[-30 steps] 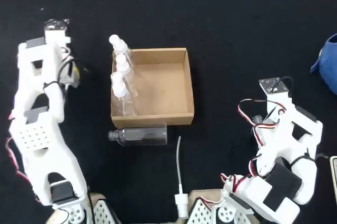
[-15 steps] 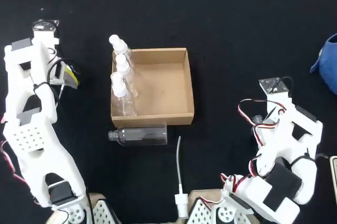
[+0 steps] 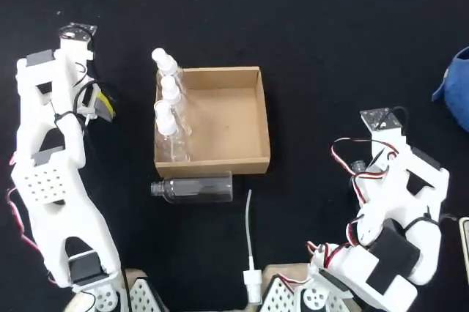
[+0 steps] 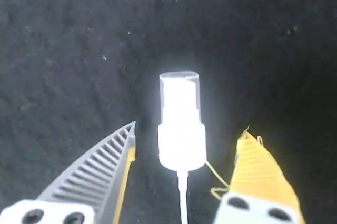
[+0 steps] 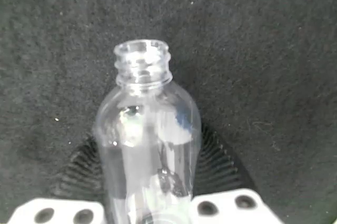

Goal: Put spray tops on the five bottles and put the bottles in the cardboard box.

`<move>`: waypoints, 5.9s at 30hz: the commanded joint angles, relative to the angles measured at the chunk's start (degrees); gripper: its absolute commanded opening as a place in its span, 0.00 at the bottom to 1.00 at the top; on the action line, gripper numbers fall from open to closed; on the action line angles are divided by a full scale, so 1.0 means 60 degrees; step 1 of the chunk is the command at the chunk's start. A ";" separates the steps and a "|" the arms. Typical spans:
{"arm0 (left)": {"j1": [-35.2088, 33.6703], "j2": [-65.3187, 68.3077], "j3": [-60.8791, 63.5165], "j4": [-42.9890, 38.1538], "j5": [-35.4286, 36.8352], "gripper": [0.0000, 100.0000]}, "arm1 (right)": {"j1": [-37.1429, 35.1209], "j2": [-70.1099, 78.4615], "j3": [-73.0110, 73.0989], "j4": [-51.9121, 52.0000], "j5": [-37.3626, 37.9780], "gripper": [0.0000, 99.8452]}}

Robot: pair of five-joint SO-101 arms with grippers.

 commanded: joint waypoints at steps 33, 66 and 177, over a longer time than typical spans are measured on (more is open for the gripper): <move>-0.2674 0.0689 -0.2234 0.4557 -0.1495 0.03 | -0.0132 -0.0066 -0.1795 0.0469 -0.0557 0.01; -0.2689 0.1685 -0.2894 0.4073 -0.3048 0.04 | -0.0879 -0.0066 -0.1780 0.0484 -0.1084 0.01; 0.4784 -1.4051 0.1634 -0.1802 0.6388 0.03 | -0.9568 -1.3062 0.2894 -0.4835 -0.8645 0.01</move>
